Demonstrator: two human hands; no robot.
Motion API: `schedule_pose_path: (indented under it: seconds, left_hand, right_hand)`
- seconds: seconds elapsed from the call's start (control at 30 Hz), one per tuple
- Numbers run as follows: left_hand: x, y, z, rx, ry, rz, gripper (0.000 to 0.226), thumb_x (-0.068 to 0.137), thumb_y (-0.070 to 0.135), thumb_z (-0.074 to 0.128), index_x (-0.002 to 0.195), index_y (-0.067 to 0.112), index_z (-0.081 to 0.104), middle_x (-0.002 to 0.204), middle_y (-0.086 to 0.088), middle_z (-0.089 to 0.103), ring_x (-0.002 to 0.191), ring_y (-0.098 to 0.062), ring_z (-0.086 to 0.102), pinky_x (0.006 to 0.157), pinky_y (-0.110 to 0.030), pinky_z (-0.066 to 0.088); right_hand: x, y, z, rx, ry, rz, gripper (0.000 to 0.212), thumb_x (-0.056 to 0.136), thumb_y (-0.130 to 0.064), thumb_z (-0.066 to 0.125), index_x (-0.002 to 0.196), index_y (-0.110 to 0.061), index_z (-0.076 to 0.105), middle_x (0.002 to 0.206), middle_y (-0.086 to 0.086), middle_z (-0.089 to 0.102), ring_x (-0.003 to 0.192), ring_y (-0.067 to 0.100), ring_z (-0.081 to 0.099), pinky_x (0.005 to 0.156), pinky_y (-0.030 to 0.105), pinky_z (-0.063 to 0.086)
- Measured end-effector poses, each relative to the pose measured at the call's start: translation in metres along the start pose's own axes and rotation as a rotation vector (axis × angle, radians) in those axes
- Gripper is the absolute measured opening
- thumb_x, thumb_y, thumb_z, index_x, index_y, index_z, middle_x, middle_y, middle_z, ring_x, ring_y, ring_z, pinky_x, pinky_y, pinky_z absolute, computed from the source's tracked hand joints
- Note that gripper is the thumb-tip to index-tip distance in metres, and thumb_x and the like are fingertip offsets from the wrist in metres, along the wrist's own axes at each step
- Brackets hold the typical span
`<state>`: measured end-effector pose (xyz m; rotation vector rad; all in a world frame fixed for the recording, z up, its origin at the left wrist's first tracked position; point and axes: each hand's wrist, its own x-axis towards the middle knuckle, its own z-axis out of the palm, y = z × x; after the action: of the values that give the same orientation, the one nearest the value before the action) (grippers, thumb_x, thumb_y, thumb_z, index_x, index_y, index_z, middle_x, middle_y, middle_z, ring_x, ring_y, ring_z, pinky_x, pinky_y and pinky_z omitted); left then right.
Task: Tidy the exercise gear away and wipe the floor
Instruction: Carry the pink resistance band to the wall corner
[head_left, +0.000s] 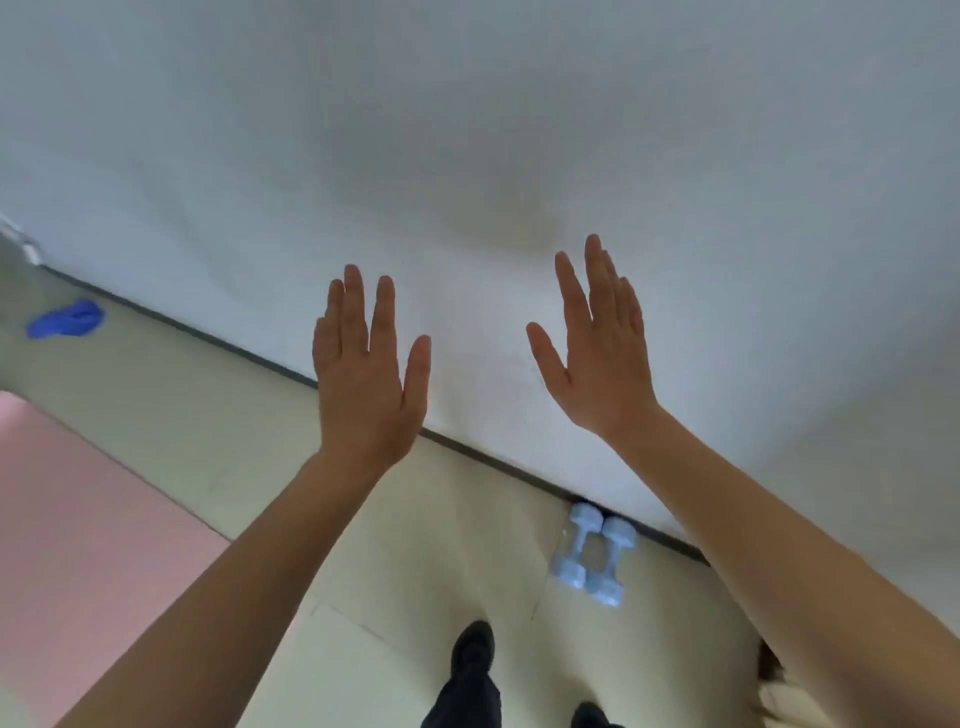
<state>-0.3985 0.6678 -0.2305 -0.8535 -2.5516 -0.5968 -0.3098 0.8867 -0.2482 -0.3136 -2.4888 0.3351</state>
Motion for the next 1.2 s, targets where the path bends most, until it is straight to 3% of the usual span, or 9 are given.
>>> schedule_pose_path:
  seconds: [0.1,0.27,0.57,0.87,1.03,1.2]
  left_hand:
    - [-0.055,-0.023,-0.056,0.122,0.092,-0.115,0.062,0.102,0.039,0.038,0.154,0.009,0.022,0.162,-0.018,0.010,0.151,-0.032,0.006,0.118,-0.055,0.019]
    - [-0.164,-0.059,-0.136,0.356,0.104,-0.441,0.065,0.100,0.045,0.033,0.153,0.009,0.025,0.161,-0.021,0.013,0.149,-0.037,0.009,0.115,-0.059,0.022]
    - [-0.337,-0.129,-0.302,0.618,0.130,-0.729,0.067,0.099,0.048,0.028,0.154,0.009,0.023,0.160,-0.022,0.015,0.147,-0.042,0.015,0.114,-0.061,0.023]
    - [-0.541,-0.233,-0.472,0.780,0.132,-0.917,0.066,0.097,0.046,0.033,0.150,0.007,0.032,0.158,-0.024,0.021,0.145,-0.043,0.019,0.111,-0.063,0.026]
    - [-0.582,-0.303,-0.536,0.766,0.180,-0.966,0.065,0.098,0.047,0.032,0.150,0.008,0.030,0.158,-0.022,0.020,0.146,-0.041,0.019,0.112,-0.061,0.026]
    - [-0.586,-0.406,-0.556,0.725,0.196,-0.930,0.064,0.098,0.046,0.035,0.151,0.010,0.030,0.158,-0.021,0.022,0.145,-0.039,0.022,0.111,-0.058,0.028]
  right_hand:
    - [0.016,-0.035,-0.006,0.082,-0.001,-0.127,0.067,0.103,-0.043,0.040,0.157,-0.012,0.014,0.164,0.017,0.003,0.152,0.030,0.007,0.122,0.048,0.015]
    - [-0.004,-0.128,0.012,0.238,-0.131,-0.342,0.069,0.102,-0.042,0.042,0.157,-0.013,0.014,0.164,0.017,0.002,0.152,0.030,0.006,0.121,0.050,0.016]
    - [-0.073,-0.377,0.007,0.398,-0.239,-0.743,0.069,0.100,-0.044,0.039,0.157,-0.014,0.014,0.164,0.017,0.005,0.151,0.032,0.012,0.120,0.051,0.019]
    - [-0.197,-0.659,0.030,0.417,-0.284,-0.961,0.072,0.096,-0.044,0.050,0.154,-0.009,0.026,0.160,0.024,0.015,0.144,0.040,0.028,0.113,0.054,0.030]
    - [-0.250,-0.776,0.032,0.501,-0.282,-1.029,0.072,0.093,-0.039,0.055,0.152,-0.010,0.028,0.160,0.024,0.017,0.141,0.039,0.033,0.110,0.050,0.032]
    - [-0.255,-0.856,0.074,0.536,-0.256,-1.065,0.072,0.092,-0.037,0.056,0.153,-0.014,0.024,0.160,0.021,0.019,0.143,0.037,0.031,0.113,0.050,0.029]
